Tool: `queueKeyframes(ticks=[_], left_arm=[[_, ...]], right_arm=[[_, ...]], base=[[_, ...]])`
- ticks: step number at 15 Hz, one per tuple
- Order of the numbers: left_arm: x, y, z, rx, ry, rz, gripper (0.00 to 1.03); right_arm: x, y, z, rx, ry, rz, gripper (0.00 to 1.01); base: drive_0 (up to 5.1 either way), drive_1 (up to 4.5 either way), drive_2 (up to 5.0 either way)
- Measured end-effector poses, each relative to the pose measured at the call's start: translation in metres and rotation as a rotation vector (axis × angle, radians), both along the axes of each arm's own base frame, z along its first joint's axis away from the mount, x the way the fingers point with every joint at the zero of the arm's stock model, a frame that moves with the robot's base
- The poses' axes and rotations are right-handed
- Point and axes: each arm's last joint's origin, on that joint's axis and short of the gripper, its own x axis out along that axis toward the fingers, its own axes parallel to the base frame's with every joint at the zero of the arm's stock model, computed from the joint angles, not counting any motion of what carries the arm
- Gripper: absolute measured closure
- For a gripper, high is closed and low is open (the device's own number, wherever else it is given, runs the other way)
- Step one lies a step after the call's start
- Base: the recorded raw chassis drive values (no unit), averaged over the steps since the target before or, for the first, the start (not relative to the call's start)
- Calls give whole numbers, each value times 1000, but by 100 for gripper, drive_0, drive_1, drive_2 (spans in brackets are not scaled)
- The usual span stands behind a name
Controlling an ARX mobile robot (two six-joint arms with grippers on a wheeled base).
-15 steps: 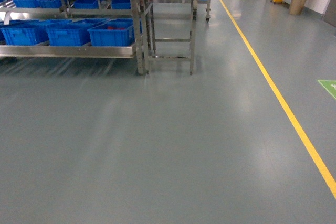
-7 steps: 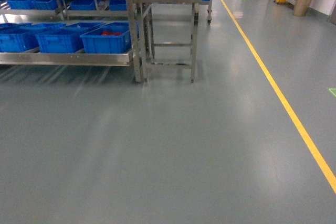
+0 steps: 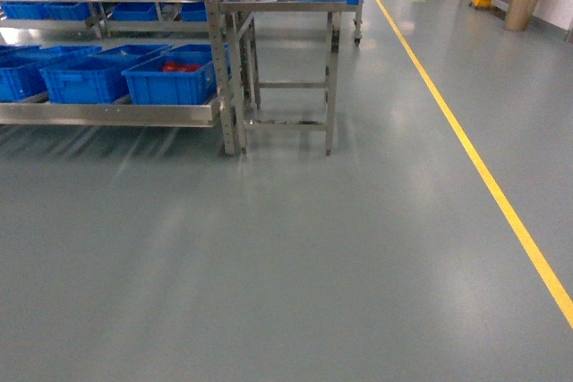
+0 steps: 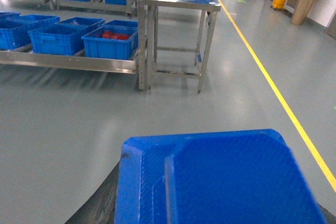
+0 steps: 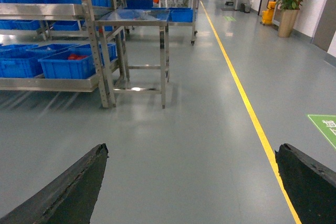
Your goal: Pick blue part to blue bin on bottom shelf
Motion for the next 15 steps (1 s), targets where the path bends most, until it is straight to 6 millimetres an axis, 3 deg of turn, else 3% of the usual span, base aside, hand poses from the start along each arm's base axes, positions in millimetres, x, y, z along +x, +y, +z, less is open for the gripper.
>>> queueKeyframes(ticks=[15], left_arm=[[0,0,0,0,1,-3,60]], right_arm=[[0,0,0,0,-5,0,3]], base=[[-2,432,-435]])
